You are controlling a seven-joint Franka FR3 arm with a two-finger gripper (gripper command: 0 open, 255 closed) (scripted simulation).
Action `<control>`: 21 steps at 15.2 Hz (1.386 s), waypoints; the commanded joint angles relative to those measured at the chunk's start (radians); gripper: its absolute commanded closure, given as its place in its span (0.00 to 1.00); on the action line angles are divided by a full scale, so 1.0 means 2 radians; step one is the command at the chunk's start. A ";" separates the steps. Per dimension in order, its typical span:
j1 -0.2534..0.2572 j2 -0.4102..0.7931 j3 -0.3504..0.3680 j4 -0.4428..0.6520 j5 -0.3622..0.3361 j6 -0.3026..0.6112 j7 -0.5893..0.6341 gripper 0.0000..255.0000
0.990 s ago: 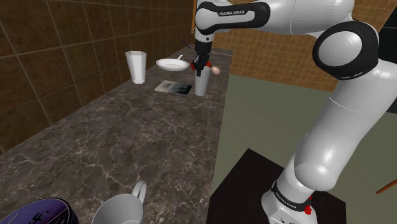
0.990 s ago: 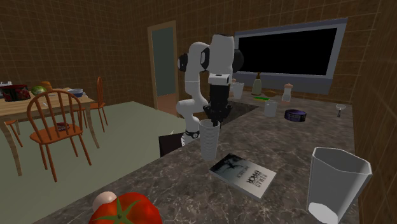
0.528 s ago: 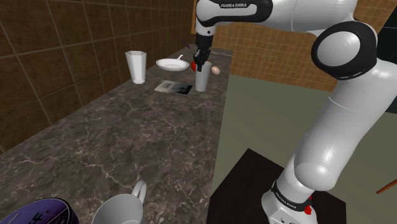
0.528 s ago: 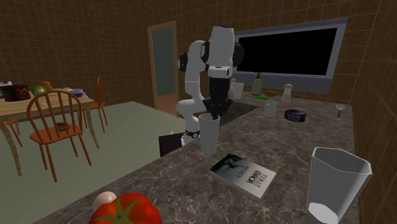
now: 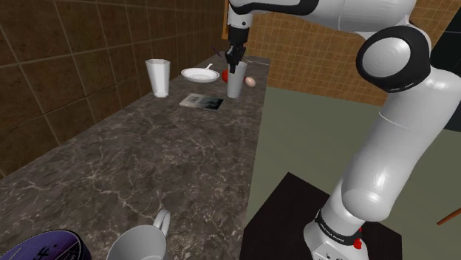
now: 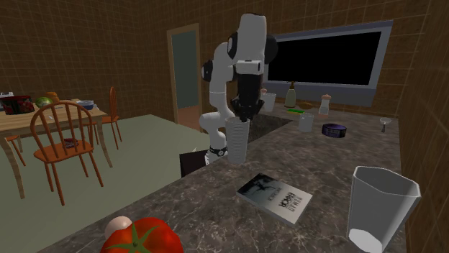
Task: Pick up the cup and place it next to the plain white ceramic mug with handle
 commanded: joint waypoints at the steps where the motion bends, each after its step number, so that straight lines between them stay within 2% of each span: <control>1: 0.000 0.005 0.000 0.020 0.001 -0.015 -0.001 1.00; 12: -0.004 0.048 -0.003 0.154 0.008 -0.106 -0.011 1.00; 19: -0.012 0.099 -0.005 0.280 0.017 -0.181 -0.020 1.00; 20: -0.012 0.100 -0.005 0.282 0.018 -0.183 -0.020 1.00; 21: -0.002 0.081 -0.001 0.258 0.012 -0.177 -0.009 1.00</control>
